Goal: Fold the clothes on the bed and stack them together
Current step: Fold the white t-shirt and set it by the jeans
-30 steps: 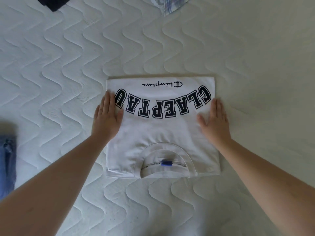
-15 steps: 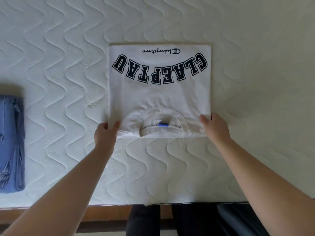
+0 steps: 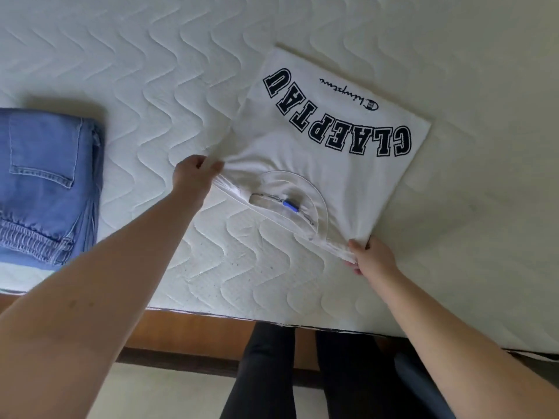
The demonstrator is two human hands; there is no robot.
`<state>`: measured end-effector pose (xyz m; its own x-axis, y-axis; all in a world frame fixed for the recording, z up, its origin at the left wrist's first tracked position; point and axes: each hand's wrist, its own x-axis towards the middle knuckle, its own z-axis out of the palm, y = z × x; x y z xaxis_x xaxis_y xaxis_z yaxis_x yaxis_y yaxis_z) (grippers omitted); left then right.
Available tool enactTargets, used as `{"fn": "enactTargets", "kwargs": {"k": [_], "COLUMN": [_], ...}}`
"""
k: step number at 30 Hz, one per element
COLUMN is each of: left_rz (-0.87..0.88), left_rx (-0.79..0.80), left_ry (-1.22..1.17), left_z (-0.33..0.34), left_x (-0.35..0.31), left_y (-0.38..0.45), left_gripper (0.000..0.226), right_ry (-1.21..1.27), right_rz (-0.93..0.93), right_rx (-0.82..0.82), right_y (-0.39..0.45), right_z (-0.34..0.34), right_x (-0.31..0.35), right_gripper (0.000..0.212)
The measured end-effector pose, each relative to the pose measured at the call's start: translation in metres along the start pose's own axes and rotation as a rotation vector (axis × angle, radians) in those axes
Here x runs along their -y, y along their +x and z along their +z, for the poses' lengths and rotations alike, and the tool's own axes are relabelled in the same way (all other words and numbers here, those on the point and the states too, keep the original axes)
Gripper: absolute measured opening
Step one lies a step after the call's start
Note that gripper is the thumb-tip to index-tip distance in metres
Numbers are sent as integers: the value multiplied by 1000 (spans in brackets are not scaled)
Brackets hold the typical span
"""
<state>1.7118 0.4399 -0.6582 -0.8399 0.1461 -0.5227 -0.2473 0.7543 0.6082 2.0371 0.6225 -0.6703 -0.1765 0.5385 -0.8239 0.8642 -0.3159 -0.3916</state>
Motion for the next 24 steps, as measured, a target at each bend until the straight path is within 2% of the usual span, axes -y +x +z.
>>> {"fn": "enactTargets", "kwargs": {"k": [3,7,11,14,16,20,24], "left_rz": [32,10,-174,-256,-267,-299,-358], "left_rx": [-24,-52,-17,-37,-38,-43,-53], "left_ry": [10,27,-39,-139,-195,-376,-578], "left_z": [-24,-42,-45,-38,-29,-5,21], "left_x": [-4,3,19,34,43,65,77], "left_y": [17,32,22,-8,-32,-79,-120], "left_gripper": [24,27,39,36,31,20,22], "right_ry": [31,-51,-484,-797,-814,-741,-668], "right_rz": [53,112,108,90,42,-317,-571], "right_rx": [121,255,346,453,495,472,512], "right_y": [-25,-48,-49,-45,-38,-17,5], "right_z": [42,90,85,62,50,40,48], "right_x": [-8,-6,10,25,42,86,124], "right_gripper": [20,23,56,77,70,31,11]}}
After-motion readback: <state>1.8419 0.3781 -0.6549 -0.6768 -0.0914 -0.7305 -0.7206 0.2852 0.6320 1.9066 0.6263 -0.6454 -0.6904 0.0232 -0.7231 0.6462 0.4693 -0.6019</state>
